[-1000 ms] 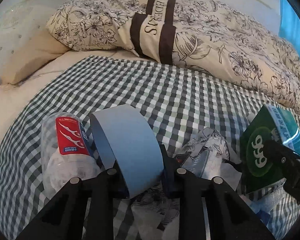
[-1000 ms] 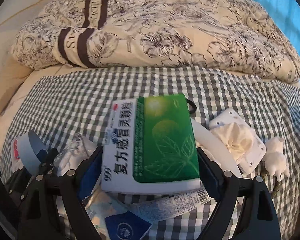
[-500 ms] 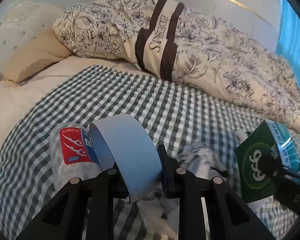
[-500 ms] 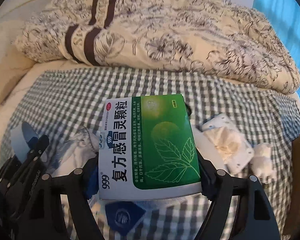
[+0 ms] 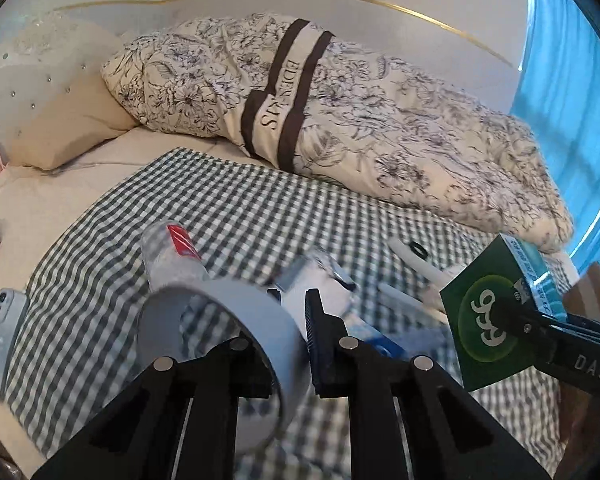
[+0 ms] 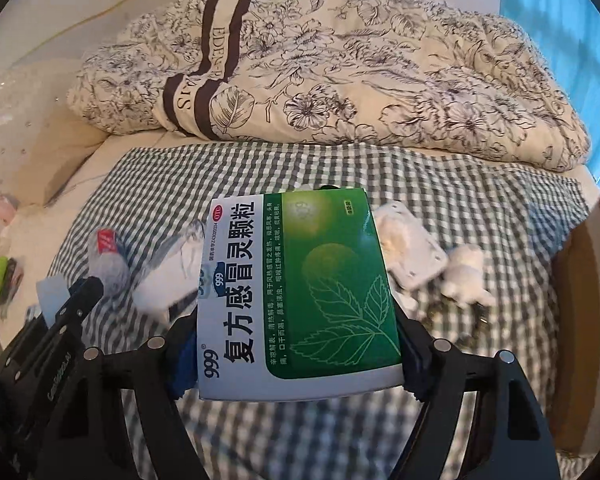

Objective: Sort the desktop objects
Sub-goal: 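Carry the medicine box and tape roll over the cardboard box with both grippers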

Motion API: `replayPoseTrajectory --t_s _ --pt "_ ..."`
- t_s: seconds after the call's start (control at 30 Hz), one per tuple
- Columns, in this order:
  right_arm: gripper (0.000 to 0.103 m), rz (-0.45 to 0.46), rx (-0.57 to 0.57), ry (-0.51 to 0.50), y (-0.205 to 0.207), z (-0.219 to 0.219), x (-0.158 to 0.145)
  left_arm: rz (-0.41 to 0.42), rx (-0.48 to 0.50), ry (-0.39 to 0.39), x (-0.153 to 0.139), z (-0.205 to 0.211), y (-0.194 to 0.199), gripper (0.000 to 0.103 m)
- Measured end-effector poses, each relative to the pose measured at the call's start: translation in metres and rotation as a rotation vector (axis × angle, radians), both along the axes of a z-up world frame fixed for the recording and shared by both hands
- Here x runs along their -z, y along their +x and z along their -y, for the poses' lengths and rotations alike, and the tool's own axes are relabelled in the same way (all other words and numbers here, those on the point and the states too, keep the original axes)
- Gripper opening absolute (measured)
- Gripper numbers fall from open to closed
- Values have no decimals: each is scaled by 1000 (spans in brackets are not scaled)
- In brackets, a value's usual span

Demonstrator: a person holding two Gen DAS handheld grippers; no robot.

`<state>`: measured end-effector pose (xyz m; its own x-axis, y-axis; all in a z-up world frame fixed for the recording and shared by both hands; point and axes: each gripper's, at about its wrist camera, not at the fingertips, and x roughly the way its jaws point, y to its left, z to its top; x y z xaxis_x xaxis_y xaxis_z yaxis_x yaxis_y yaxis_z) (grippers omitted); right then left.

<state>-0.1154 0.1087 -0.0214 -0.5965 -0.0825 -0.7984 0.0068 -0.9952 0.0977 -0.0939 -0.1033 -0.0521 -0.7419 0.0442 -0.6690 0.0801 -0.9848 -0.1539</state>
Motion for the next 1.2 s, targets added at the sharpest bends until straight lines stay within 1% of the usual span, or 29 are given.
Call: replayPoseTrajectory --t_s 0.1,0.3,0.53,0.73,0.83,0.93,1.07,1.1,1.2 --pt "77 -9 3 -34 17 -18 -10 12 -1 14 -10 -9 13 13" --pt "77 -51 17 -67 52 -49 -31 0 20 -28 -32 -40 36 13" --pt "77 -91 37 -77 86 -84 -47 -28 85 -69 -52 -89 56 13" --pt "77 -133 77 -86 108 -121 -64 -6 136 -97 -63 -137 61 13" --pt "77 -159 138 -76 118 -149 -73 -5 207 -117 -70 -176 65 13" --pt "77 -196 203 -90 134 -184 -84 -35 315 -132 -85 -223 68 13" --pt "77 -244 301 -48 155 -240 -103 -86 462 -118 -110 -292 73 13" --pt "77 -254 324 -47 162 -255 -107 -96 490 -119 -113 -306 75 13" --pt "77 -279 419 -22 182 -299 -117 -121 614 -128 -116 -357 87 13"
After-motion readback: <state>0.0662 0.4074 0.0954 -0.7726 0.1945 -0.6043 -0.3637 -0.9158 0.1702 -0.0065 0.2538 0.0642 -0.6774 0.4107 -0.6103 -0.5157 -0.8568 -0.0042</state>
